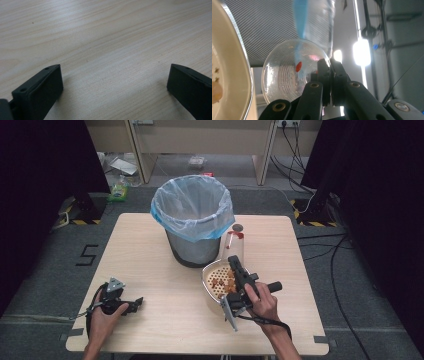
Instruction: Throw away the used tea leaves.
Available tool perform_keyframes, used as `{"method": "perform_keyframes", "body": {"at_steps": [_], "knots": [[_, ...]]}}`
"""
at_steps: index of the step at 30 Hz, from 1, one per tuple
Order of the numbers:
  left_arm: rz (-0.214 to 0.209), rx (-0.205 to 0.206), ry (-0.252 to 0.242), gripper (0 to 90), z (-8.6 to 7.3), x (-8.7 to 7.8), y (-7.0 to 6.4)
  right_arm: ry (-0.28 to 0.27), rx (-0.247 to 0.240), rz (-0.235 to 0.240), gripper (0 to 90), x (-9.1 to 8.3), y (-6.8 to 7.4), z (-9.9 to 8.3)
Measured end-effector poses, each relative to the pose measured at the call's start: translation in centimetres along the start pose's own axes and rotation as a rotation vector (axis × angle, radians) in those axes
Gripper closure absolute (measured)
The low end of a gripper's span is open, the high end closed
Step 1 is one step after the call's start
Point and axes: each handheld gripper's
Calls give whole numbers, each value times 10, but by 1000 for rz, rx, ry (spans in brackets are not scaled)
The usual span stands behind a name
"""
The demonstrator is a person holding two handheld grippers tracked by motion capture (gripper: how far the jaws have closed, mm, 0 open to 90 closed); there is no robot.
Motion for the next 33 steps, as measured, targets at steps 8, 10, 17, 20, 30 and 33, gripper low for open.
{"method": "perform_keyframes", "body": {"at_steps": [8,10,17,20,30,33], "knots": [[0,1,1,0,0,0,0,100,457,224,878,18,-22,-25],[0,1,1,0,0,0,0,120,525,257,877,21,-24,-29],[0,0,0,0,0,0,0,162,779,366,877,40,-31,-50],[0,1,1,0,0,0,0,174,865,395,877,47,-33,-59],[1,1,1,0,0,0,0,193,1006,450,876,59,-38,-72],[1,1,1,0,0,0,0,201,1054,478,876,62,-42,-77]]}}
Point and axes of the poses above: each handheld gripper's, and its own axes: x roughly forward along the jaws, z roughly out of its top, y roughly to its left, and after that the axes turned 11 degrees about y, right-handed
